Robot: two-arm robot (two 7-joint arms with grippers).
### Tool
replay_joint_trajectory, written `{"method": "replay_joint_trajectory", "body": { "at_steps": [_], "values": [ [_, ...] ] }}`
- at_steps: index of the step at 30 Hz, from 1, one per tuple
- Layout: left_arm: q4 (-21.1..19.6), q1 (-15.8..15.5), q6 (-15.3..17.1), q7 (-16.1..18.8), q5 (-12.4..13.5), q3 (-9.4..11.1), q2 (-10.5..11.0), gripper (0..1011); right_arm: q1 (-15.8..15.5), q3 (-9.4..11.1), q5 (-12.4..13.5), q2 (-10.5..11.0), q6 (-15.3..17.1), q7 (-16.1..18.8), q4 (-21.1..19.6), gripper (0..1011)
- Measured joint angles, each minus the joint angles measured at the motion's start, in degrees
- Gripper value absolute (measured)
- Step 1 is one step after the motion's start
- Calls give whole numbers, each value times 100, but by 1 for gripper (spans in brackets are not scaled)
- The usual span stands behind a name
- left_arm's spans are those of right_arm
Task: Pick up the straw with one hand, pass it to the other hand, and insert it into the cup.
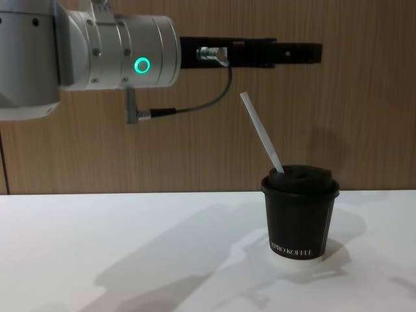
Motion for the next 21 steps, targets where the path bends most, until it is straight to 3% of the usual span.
{"method": "replay_joint_trajectory", "body": {
  "at_steps": [8,21],
  "values": [
    [-185,83,-75,-28,-93,-69,92,1000,142,-152,325,-301,268,-199,11,1001],
    [-301,90,-198,20,-186,-136,133,1000,301,-346,520,-500,411,-303,114,1001]
  ]
}}
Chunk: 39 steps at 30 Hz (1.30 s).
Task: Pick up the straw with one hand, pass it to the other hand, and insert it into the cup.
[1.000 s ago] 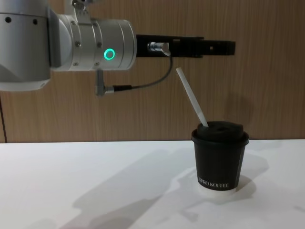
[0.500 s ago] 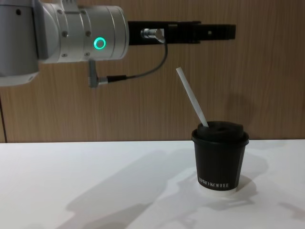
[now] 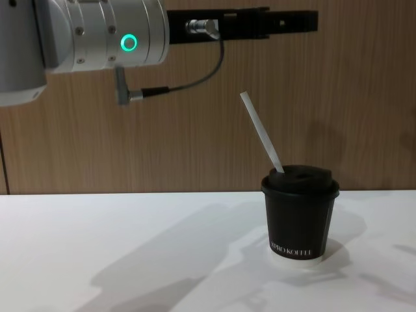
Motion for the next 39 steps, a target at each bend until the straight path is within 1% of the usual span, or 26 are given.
{"method": "replay_joint_trajectory", "body": {
  "at_steps": [11,19,39],
  "values": [
    [91,-136,-50,-30,-25,69,-59,1000,205,-150,41,-131,4,-108,187,1001],
    [192,-215,-52,-47,-22,127,-106,1000,303,-217,40,-197,1,-241,311,1001],
    [296,-277,-22,-47,-1,176,-154,1000,383,-284,34,-251,-7,-355,426,1001]
  ]
}}
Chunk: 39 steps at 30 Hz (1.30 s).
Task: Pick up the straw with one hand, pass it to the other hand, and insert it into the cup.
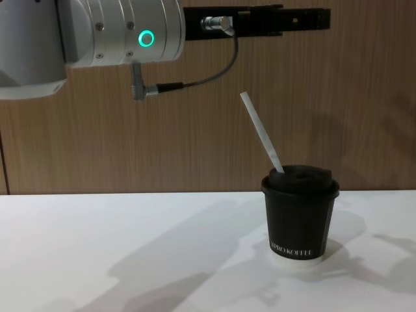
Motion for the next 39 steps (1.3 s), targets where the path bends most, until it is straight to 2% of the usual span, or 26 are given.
{"method": "replay_joint_trajectory", "body": {
  "at_steps": [39],
  "values": [
    [22,-15,11,0,8,10,-9,1000,8,12,38,11,-54,-35,39,1001]
  ]
}}
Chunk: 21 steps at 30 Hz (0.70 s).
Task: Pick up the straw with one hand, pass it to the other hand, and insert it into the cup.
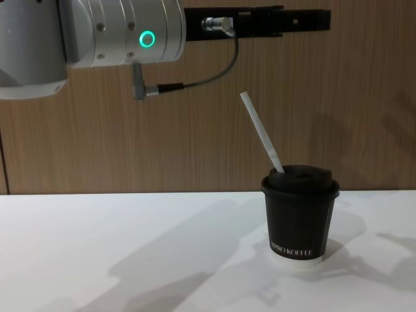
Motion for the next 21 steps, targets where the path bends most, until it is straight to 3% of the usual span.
{"method": "replay_joint_trajectory", "body": {
  "at_steps": [21],
  "values": [
    [0,0,-1,0,0,0,0,1000,-259,108,168,214,120,-201,-45,1001]
  ]
}}
